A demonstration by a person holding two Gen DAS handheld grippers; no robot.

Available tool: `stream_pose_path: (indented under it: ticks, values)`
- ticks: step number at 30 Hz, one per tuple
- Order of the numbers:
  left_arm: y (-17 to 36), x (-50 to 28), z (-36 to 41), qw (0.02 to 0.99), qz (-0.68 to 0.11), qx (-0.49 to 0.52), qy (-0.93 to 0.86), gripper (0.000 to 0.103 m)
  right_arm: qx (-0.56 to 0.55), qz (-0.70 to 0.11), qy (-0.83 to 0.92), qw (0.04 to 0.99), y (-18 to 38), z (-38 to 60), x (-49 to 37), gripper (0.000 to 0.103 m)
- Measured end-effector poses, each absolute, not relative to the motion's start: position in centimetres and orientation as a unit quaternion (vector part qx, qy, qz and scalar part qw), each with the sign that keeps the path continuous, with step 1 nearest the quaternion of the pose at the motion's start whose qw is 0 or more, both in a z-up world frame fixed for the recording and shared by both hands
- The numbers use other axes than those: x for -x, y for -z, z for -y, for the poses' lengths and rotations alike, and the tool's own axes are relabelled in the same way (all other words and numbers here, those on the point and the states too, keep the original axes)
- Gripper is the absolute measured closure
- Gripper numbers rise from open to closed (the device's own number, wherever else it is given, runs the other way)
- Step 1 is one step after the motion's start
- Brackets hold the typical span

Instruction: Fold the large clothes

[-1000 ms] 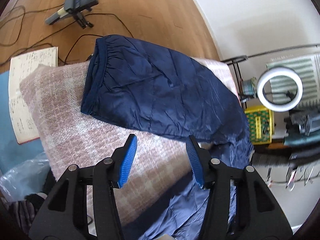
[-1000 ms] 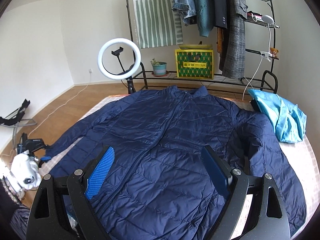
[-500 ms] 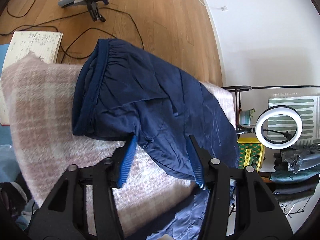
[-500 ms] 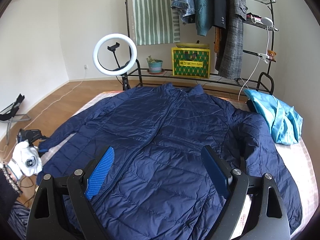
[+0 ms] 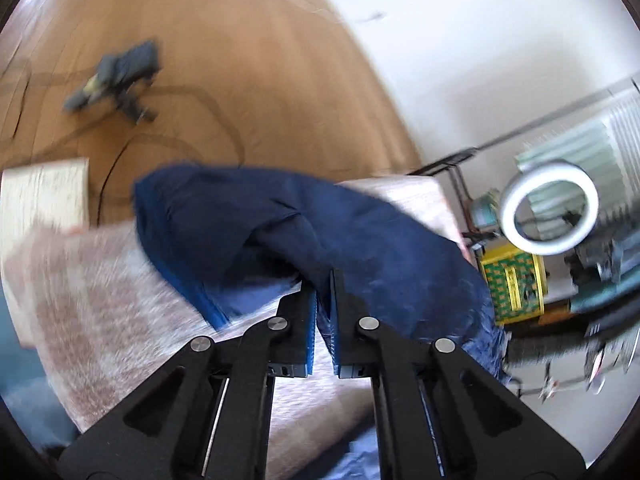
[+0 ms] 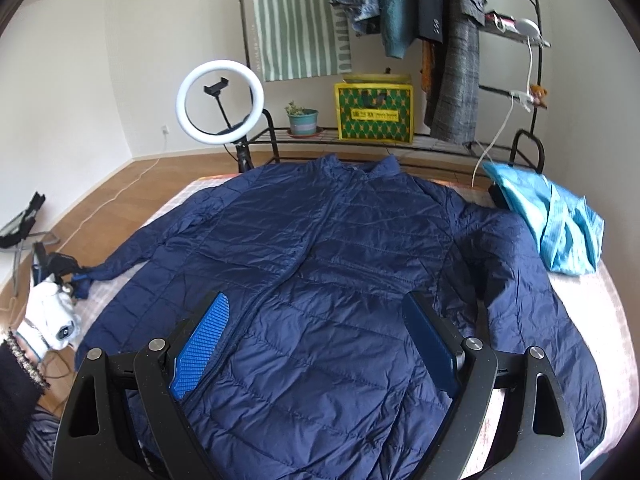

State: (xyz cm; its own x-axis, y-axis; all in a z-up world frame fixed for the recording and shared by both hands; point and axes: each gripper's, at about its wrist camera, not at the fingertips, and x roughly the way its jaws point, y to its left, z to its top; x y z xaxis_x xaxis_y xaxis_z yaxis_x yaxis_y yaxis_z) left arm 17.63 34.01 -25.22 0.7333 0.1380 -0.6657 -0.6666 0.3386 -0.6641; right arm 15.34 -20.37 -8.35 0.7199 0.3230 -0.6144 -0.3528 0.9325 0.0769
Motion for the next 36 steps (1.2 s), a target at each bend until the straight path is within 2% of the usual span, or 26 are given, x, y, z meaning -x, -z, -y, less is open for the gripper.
stream_pose_path:
  ticks: [7,12,15,20,27,29,31,36]
  values:
    - [15.1,-22.8,-26.3,0.898,-0.258,0.302,-0.191,0.1,-0.008,-0.329,-0.185,0.926,7.3,22.3,-15.7,0.015]
    - [10.5,-26.5,-15.7,0.949,-0.269,0.142,-0.085,0.1,-0.019,-0.313,-0.189,0.931,5.7,23.4,-16.0,0.015]
    - [10.2,-28.0,-8.2,0.956,-0.286,0.063,-0.007,0.1,-0.024,-0.307,-0.18,0.934,5.1,24.3,-16.7,0.019]
    - [13.0,-29.7,1.7,0.939,-0.332,0.005,0.086,0.1,-0.026,-0.312,-0.169,0.935,5.1,25.9,-18.6,0.02]
    - [16.0,-31.1,7.4,0.914,-0.383,-0.038,0.131,0.099,-0.081,-0.381,-0.194,0.9,7.7,27.9,-22.2,0.02]
    - [15.8,-30.6,7.2,0.91,-0.387,-0.022,0.149,0.089,-0.089,-0.403,-0.202,0.889,8.5,28.1,-23.4,0.02]
    - [15.3,-29.9,6.7,0.905,-0.396,-0.006,0.157,0.055,-0.086,-0.418,-0.205,0.881,9.1,28.0,-24.5,0.019]
    - [12.8,-26.6,3.8,0.91,-0.385,0.017,0.151,0.054,-0.102,-0.485,-0.218,0.841,11.9,26.6,-28.6,0.019]
